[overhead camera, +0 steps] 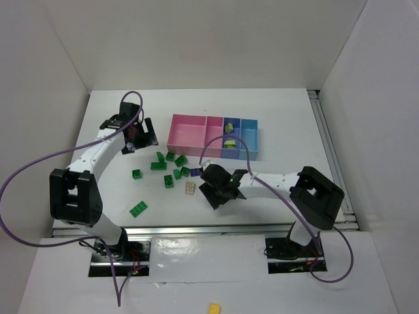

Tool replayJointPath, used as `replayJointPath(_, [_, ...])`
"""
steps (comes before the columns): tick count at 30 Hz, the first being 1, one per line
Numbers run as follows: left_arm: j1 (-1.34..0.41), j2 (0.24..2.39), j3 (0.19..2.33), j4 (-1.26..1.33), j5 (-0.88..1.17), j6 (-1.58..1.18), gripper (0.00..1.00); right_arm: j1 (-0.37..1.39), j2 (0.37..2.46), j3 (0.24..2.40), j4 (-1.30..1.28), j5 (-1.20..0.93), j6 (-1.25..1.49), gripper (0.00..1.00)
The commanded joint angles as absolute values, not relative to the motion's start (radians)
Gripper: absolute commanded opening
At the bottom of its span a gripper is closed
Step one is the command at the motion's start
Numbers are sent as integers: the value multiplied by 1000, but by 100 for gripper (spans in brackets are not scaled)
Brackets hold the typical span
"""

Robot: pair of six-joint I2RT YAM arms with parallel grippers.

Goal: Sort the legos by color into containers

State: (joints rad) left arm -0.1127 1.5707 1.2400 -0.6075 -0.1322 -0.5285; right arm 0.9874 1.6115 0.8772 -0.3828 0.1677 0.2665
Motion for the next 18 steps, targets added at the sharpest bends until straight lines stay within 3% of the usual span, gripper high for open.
replayJointPath(1, [-107, 1543, 1267, -614, -123, -522, 99, 959, 1638, 917, -334, 175, 256, 65])
replayJointPath(4, [-107, 1534, 1267, -614, -132, -522, 99, 959, 1638, 927, -334, 195, 247, 52])
replayJointPath(5, [-107, 1534, 1267, -614, -132, -512, 99, 959, 1623, 936, -334, 219, 247, 42])
replayJointPath(7, [-107, 1534, 1267, -614, -132, -512, 99, 959, 1594, 959, -348, 254, 256, 36])
replayJointPath(11, [-107, 1543, 1258, -614, -132, -512, 99, 921, 1563, 1049, -383, 347, 299, 35])
replayJointPath(18, [-107, 1543, 1249, -623, -147, -532, 99, 700, 1635, 1251, -383, 410, 359, 35])
